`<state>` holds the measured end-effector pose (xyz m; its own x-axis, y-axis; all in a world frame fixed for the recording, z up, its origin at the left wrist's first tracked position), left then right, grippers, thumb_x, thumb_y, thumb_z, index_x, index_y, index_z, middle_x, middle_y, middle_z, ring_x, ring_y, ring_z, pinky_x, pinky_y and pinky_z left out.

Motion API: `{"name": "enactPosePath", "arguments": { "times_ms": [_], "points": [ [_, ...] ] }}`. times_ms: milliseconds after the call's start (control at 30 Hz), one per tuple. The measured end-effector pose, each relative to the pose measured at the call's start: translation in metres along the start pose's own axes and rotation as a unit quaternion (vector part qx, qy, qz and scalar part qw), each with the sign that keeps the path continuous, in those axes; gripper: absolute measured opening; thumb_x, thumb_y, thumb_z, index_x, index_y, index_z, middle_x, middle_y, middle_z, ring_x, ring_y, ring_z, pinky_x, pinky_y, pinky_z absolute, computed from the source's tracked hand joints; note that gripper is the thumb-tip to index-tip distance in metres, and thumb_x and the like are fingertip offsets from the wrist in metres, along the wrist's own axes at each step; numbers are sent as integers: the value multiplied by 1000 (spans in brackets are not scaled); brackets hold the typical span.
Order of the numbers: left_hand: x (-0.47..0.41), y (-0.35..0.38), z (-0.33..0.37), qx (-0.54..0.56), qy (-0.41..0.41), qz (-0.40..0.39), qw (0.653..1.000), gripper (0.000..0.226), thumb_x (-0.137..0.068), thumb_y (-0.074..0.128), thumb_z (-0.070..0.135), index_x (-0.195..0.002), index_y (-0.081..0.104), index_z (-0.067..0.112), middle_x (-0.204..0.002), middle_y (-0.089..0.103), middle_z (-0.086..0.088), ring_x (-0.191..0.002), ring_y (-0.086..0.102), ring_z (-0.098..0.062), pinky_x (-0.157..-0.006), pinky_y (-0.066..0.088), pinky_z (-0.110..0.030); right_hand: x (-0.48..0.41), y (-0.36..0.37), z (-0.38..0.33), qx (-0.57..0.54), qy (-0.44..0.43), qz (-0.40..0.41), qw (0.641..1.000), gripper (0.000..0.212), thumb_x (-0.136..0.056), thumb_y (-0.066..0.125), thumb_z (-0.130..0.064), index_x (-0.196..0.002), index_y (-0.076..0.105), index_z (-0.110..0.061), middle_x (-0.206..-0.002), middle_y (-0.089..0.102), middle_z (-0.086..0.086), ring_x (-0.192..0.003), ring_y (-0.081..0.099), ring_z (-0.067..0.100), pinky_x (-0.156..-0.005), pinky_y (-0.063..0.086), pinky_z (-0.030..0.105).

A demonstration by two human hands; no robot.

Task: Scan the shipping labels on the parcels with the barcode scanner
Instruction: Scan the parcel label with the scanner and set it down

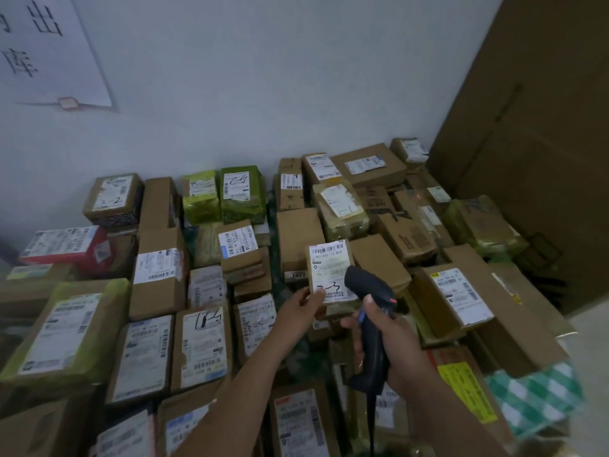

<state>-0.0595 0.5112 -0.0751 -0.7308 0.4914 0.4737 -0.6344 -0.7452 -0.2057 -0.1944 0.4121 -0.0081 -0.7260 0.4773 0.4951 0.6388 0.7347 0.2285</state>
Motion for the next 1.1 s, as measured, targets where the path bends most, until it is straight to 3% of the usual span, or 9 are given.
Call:
{"name": "enactPosePath", "arguments": {
  "times_ms": [167,267,333,467,567,733,900,1000,1100],
  "points": [
    [-6,6,10,3,48,-52,998,56,-93,52,59,-144,45,37,-137,56,9,-120,56,-9,-108,44,-38,-1,3,-6,5,-25,12,1000,44,-77,63,-45,-87,63,-2,-86,72,18,-45,54,20,-46,47,29],
    [-3,13,20,-92,104,-70,988,30,-102,48,40,-132,52,37,-116,55,21,-106,52,2,-87,42,-15,-4,4,-8,3,-25,24,999,40,-80,64,-42,-86,63,-3,-88,72,20,-46,55,20,-48,47,29],
    [-4,8,18,-116,128,-26,985,22,-101,52,33,-123,54,36,-113,53,25,-102,51,4,-80,41,-9,-6,6,-7,14,-14,27,999,36,-84,64,-40,-87,63,-4,-89,72,21,-48,55,20,-49,48,29],
    [2,-21,-9,-161,150,150,964,25,-95,62,24,-119,60,24,-117,52,17,-112,48,-1,-98,41,-24,-13,16,-3,40,9,20,999,30,-89,65,-35,-85,64,-5,-79,71,16,-51,56,21,-52,48,32],
    [11,-36,-41,-219,98,260,935,49,-90,68,29,-134,51,15,-135,51,-2,-127,45,-18,-106,38,-32,-17,26,0,58,18,14,998,31,-89,66,-35,-83,65,-4,-76,72,14,-50,56,22,-52,48,32],
    [17,-27,-62,-348,-52,253,901,110,-85,63,60,-153,4,-3,-156,16,-20,-144,20,-32,-118,25,-38,-21,36,3,100,25,-19,995,37,-92,62,-33,-87,66,3,-57,65,5,-44,54,17,-44,47,26],
    [12,-20,-60,-377,-139,297,866,119,-78,64,69,-151,2,-2,-155,16,-22,-143,23,-35,-115,27,-42,-25,33,3,128,10,-22,991,33,-90,64,-34,-85,67,-2,-76,73,11,-46,57,18,-47,49,28],
    [13,-14,-65,-381,-161,314,855,118,-77,64,70,-150,7,-3,-151,23,-23,-138,29,-35,-112,29,-43,-28,27,3,145,9,-24,989,35,-89,64,-37,-93,68,-2,-62,66,16,-44,59,17,-45,49,25],
    [17,-13,-72,-335,-206,291,872,120,-77,66,68,-151,2,-2,-148,27,-22,-136,34,-35,-111,31,-45,-28,24,3,152,7,-31,988,33,-89,64,-38,-102,66,-7,-54,62,13,-42,59,17,-44,49,23]
  ]
}}
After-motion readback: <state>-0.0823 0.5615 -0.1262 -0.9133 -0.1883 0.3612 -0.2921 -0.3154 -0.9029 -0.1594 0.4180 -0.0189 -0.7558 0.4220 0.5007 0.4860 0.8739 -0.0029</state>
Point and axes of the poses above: each hand's wrist, its own x-axis away from the middle knuckle, its own y-axis out of the palm, z = x × y, the point moved 3 cm from there along -x, towards the middle knuckle
